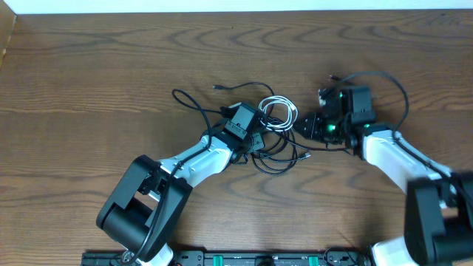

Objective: Untangle cables

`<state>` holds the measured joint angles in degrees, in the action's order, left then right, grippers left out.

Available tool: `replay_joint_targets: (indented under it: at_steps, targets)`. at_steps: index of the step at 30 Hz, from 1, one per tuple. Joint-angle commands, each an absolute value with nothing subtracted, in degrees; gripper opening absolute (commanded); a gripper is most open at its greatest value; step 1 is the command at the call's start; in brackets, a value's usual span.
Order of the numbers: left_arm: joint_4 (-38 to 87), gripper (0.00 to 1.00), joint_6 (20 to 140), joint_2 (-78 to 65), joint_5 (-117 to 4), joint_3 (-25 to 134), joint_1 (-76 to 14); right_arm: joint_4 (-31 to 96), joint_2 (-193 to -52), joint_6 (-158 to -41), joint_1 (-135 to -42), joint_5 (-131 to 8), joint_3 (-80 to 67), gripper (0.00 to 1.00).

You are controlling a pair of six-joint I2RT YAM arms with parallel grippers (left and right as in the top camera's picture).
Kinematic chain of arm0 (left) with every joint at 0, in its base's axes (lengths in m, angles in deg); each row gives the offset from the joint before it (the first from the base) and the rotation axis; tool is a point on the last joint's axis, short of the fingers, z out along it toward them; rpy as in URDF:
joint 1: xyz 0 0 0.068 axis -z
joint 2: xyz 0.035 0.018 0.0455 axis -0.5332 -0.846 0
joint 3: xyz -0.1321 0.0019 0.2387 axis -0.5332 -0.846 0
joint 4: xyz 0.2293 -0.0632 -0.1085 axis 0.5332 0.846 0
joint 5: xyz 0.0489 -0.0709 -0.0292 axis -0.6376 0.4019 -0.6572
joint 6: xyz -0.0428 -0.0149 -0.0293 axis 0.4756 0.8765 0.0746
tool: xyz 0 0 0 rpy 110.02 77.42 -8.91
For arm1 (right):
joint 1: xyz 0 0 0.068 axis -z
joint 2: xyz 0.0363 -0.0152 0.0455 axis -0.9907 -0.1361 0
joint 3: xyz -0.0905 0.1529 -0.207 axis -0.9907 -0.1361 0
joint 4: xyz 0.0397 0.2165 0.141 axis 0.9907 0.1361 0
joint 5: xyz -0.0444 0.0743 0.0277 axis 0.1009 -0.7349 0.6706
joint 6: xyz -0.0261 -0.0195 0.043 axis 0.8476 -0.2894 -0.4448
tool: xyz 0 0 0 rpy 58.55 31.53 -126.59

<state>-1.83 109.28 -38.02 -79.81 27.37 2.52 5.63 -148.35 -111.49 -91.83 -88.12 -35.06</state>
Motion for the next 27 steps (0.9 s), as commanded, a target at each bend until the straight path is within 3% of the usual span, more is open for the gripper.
replay_joint_targets:
  at_steps: [1, 14, 19, 27]
  targets:
    - [-0.1, 0.08, 112.3, -37.1, -77.8, 26.8, 2.2, -1.1, -153.1, -113.5, -89.9, -95.2, -37.8, 0.23]
    - [1.9, 0.08, 111.9, -37.1, -77.9, 26.7, 2.2, -20.8, -169.8, -118.6, -88.8, -103.6, -38.1, 0.24]
    - [1.9, 0.08, 111.9, -37.1, -77.9, 26.7, 2.2, -23.3, -173.2, -118.9, -88.9, -104.9, -38.1, 0.01]
    - [1.9, 0.08, 111.9, -37.1, -77.9, 26.7, 2.2, -29.2, -173.4, -118.9, -87.8, -114.9, -38.1, 0.01]
